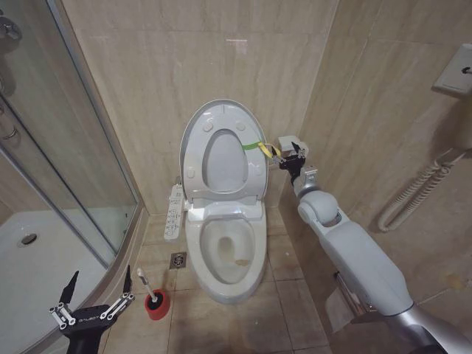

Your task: Open the toilet lid, clean the toilet bowl with a toilet brush, close the toilet lid, and flush.

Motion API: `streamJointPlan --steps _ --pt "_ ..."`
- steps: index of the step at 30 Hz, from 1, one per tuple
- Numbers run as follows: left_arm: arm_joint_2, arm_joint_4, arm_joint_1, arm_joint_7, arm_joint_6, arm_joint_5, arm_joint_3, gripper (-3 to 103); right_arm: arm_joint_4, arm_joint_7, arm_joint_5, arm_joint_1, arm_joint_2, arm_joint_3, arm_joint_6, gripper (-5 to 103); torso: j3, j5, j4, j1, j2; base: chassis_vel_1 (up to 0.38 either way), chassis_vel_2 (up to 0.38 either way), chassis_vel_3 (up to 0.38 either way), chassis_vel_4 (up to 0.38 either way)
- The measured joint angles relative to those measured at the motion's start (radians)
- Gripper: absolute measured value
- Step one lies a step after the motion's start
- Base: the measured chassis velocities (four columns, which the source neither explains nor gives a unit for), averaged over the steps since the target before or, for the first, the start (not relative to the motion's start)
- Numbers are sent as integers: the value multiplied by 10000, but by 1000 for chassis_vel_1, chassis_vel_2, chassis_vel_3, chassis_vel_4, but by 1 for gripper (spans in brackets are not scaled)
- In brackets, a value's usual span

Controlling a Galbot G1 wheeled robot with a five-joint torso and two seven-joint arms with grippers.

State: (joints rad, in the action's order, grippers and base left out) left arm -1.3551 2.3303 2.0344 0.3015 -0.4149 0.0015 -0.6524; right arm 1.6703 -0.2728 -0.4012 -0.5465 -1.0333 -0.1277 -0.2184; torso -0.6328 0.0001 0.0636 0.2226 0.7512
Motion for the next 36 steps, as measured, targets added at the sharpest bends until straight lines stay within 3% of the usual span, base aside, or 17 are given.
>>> streamJointPlan --steps 23,32,36 --pt "0 0 0 0 0 0 0 100 1904 183 -471 -1496 716 -805 -252 80 1 -1 -1 0 0 0 0 0 0" --pt "0 0 0 -1 0 0 1 100 3081 53 -634 -3330 817 -1872 -275 84 1 -2 2 0 -1 0 0 0 0" --pt "0 0 0 0 0 0 0 100 3669 -99 -587 -4474 532 -2440 -253 84 1 -2 1 0 0 0 0 0 0"
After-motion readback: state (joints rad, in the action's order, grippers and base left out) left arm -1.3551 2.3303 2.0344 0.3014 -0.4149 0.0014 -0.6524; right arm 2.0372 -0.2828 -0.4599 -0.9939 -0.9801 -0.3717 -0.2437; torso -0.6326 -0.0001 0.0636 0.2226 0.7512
